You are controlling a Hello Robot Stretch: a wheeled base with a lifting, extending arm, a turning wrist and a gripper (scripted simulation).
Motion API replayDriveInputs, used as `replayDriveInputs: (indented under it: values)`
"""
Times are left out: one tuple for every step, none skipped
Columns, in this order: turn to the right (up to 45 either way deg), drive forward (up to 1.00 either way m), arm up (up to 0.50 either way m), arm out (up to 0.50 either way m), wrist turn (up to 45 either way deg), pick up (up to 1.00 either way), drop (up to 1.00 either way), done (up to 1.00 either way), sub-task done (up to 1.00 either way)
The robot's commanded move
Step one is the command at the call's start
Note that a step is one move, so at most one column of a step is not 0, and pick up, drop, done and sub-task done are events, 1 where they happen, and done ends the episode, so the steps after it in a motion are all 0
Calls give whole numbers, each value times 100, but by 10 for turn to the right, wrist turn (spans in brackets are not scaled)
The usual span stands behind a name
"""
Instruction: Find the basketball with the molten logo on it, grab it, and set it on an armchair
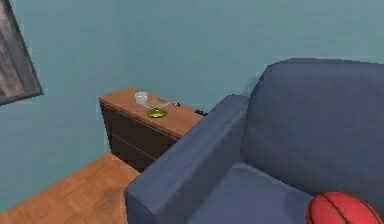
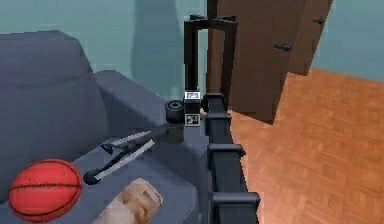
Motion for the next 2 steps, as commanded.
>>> replayDriveInputs:
  values:
    - [0, 0, 0, -8, 0, 0, 0, 0, 0]
    - [0, 0, 0, 0, 0, 0, 0, 100, 0]
